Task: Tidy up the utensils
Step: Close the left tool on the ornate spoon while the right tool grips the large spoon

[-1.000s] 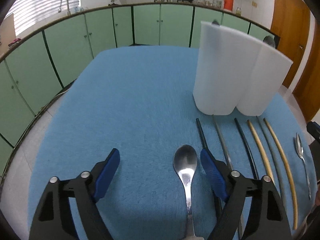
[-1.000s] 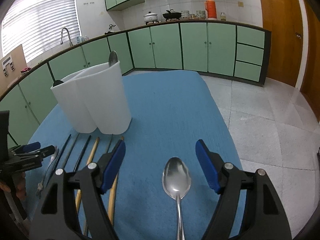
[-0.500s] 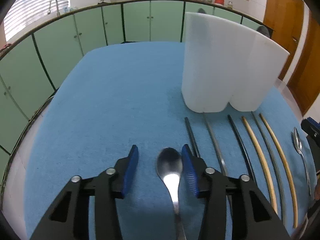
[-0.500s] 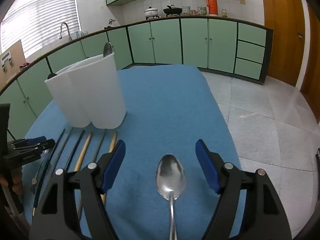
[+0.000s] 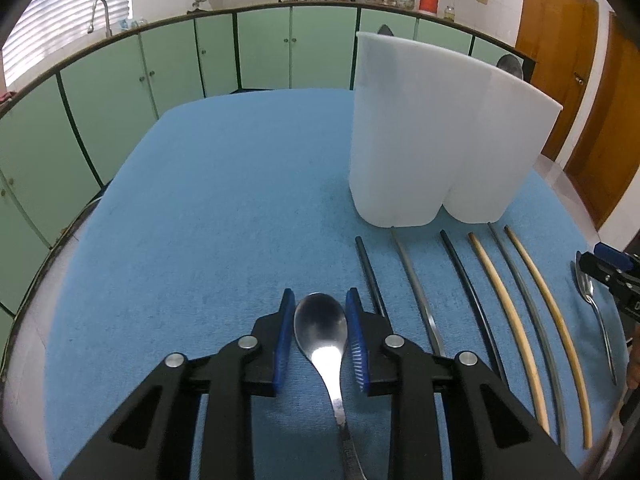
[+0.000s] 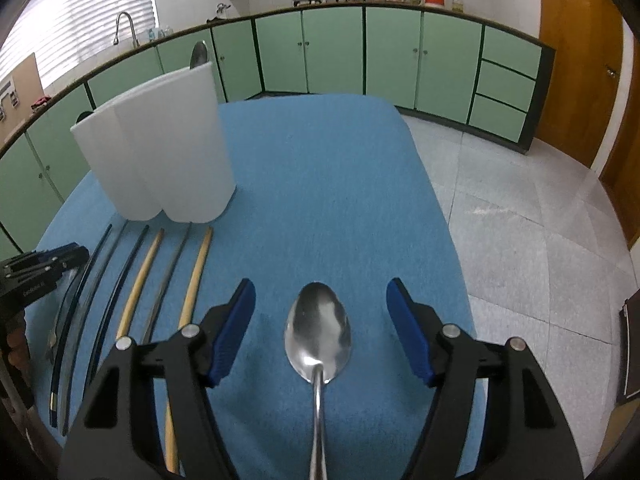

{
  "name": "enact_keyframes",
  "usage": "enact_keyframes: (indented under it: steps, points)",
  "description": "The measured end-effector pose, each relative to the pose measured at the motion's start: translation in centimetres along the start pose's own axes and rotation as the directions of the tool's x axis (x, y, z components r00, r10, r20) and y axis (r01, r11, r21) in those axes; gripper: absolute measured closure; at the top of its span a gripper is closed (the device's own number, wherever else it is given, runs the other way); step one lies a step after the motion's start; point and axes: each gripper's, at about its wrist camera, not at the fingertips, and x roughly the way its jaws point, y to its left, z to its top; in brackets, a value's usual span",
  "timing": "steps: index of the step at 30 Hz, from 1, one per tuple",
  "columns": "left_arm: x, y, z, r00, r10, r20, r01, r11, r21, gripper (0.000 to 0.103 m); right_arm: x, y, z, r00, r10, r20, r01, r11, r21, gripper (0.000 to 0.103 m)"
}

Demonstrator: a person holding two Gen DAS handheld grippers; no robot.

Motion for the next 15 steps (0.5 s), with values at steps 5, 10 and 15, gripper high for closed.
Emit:
enact_keyframes:
  steps: [5,10,15]
  points:
    - [-0.6,0.2,-0.4,1.0,0.001,0.011,-0.001,1.0,0.0,0.077,1.1,-0.4,0.0,0.998,0.012,-0.054,-0.011,1.0,0.02,0.046]
    - [-0.5,0.5,-0.3,1.0,0.007,0.011,-0.007,1.0,-0.007,0.077,1.7,-0.4,-0.3,0.997,0.007,-0.078,-0.006,1.0,0.009,0.052]
    - [-0.6,0.5,-0.5,1.0,0.008,0.012,-0.008,1.0,-0.014,0.077,1.7,-0.4,-0.5,0.996,-0.002,-0.085,0.002,1.0,-0.005,0.062]
